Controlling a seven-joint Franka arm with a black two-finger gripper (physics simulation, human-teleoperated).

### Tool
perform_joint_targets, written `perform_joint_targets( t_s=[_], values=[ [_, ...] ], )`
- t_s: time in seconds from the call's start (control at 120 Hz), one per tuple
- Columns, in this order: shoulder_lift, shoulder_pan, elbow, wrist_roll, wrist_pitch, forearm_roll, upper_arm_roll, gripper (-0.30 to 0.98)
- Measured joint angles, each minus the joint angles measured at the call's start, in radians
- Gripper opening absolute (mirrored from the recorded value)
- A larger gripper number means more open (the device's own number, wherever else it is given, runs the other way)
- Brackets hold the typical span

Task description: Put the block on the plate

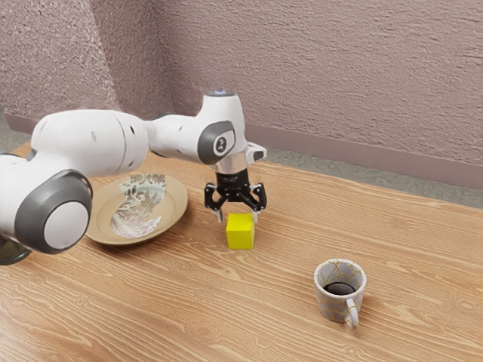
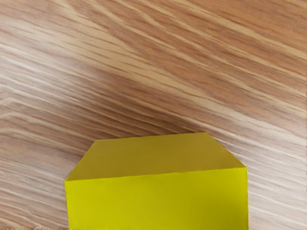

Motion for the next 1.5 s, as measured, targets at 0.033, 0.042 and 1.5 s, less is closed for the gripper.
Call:
perform_joint_targets(
  t_s=[0.033, 0.042, 1.5],
  values=[
    [0.001, 0.000, -0.007, -0.013, 0.008, 0.001, -0.004, 0.67],
    [0.001, 0.000, -0.008, -0.017, 0.010, 0.001, -0.005, 0.67],
    [-0.193, 0.337, -0.220, -0.224, 0.003, 0.117, 0.018, 0.36]
  ],
)
